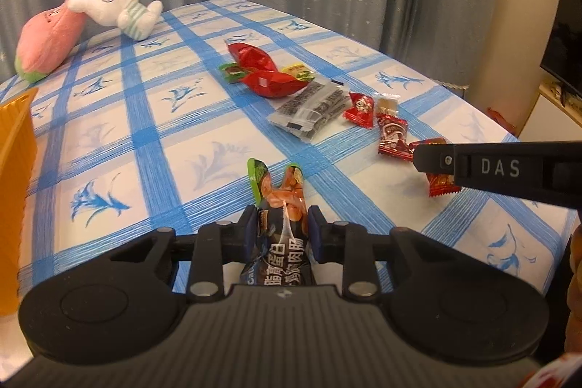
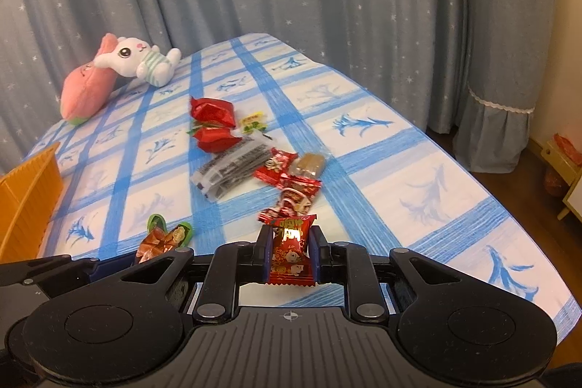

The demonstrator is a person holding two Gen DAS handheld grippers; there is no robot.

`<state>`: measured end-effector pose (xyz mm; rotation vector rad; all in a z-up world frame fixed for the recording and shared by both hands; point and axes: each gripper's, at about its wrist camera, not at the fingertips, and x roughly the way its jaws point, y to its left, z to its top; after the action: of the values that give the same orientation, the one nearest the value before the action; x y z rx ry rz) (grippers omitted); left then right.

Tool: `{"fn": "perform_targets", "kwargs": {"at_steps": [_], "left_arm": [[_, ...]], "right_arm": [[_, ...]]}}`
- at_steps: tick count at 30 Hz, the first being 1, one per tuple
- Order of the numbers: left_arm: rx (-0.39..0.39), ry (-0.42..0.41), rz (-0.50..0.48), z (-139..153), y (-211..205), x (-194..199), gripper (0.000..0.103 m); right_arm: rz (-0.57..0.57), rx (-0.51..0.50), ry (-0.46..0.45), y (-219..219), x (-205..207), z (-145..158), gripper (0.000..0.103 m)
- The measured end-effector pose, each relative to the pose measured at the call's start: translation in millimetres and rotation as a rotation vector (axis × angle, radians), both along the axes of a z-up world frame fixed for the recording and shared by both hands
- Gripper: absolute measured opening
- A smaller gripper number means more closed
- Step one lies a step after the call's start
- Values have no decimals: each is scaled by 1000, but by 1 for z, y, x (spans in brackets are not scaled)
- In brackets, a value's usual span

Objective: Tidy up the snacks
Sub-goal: 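Grasp the dark snack stick bag with the left gripper while the right gripper holds the red candy, then carry the snack bag into the orange tray and open the left gripper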

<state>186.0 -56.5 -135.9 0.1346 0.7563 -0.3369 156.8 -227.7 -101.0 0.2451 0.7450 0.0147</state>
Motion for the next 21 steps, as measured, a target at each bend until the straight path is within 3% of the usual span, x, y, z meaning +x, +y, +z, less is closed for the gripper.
{"fn": "perform_targets", "kwargs": {"at_steps": [11,21], "left_arm": [[-17,-38,114,46,49,-6,26],[4,-82,278,96,148,-7,26]], "right_arm": [[99,34,-58,28,-3,26,21],[345,117,-115,109,12,61,21]]}}
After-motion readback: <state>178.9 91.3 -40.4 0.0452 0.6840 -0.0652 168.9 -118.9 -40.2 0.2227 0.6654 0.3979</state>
